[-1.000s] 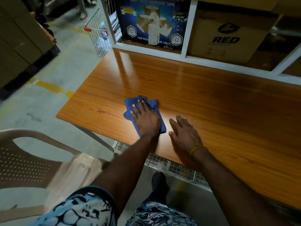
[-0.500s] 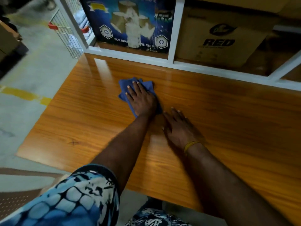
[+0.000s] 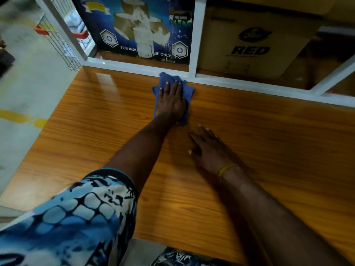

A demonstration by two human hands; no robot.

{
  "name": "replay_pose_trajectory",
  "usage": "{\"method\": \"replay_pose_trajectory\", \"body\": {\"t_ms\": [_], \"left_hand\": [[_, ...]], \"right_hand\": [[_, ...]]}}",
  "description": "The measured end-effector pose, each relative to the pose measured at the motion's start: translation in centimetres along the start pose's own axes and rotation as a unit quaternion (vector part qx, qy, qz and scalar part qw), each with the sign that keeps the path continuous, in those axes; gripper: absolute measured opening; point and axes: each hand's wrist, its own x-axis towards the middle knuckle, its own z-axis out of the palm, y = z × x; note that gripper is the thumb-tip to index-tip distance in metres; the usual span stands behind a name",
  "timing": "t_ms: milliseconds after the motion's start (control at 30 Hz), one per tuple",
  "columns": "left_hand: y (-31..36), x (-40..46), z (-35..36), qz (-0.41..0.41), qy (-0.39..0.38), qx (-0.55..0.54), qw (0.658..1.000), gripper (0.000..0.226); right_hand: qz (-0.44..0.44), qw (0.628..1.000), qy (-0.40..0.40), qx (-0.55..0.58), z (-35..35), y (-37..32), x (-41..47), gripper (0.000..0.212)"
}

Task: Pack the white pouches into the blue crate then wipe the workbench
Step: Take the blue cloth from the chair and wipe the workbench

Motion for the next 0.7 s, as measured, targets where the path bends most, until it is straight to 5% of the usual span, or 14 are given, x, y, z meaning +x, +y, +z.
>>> {"method": "replay_pose_trajectory", "body": {"t_ms": [133,267,700], "left_hand": [[-0.8,-1.6,0.3,0.200,-0.029,0.051,0.978,0.060],[-1.5,-5.7,1.0,0.285,-0.024,0.061,0.956,0.064],[2.9,-26.1,1.6,0.241,-0.031,0.035,0.969,0.064]], "right_hand": [[0.011,1.000,-0.003,-0.003,0.4,1.0,-1.5,0.065],[0.022,0.999,-0.014,-0.020,0.6,1.9,-3.9,0.066],[-0.013,0.999,-0.016,-0.048,2.9,6.1,-16.1,0.069]]}}
